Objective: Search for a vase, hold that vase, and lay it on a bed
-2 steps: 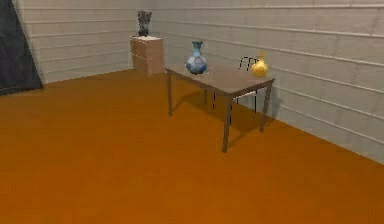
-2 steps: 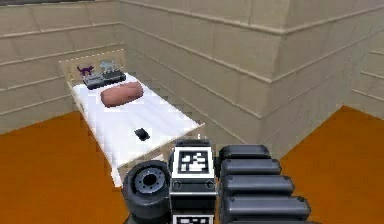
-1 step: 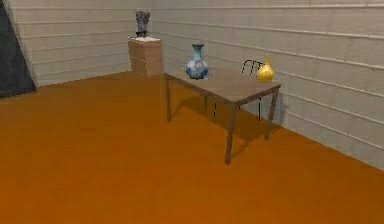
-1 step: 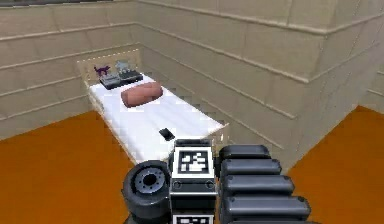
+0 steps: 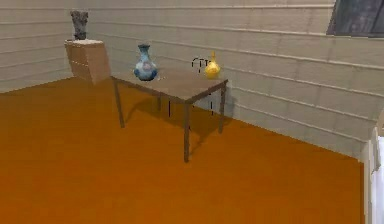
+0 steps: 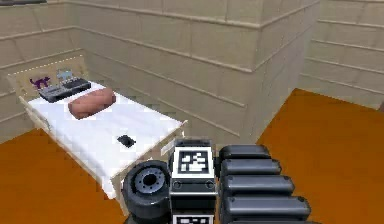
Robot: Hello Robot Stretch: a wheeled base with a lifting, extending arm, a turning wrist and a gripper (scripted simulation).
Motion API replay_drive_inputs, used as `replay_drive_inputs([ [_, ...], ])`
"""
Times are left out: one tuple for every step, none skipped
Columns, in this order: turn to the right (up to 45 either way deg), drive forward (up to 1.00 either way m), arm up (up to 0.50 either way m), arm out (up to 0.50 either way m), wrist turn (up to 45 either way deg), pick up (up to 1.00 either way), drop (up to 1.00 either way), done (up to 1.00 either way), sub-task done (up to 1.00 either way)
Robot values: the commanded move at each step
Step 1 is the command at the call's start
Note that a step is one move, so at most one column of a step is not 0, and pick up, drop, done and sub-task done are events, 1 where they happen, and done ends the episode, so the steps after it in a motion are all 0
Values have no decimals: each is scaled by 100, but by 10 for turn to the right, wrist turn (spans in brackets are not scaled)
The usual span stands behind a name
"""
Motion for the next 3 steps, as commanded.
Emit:
replay_drive_inputs([
  [0, 75, 0, 0, 0, 0, 0, 0, 0],
  [420, 0, 0, 0, 0, 0, 0, 0, 0],
  [0, 95, 0, 0, 0, 0, 0, 0, 0],
])
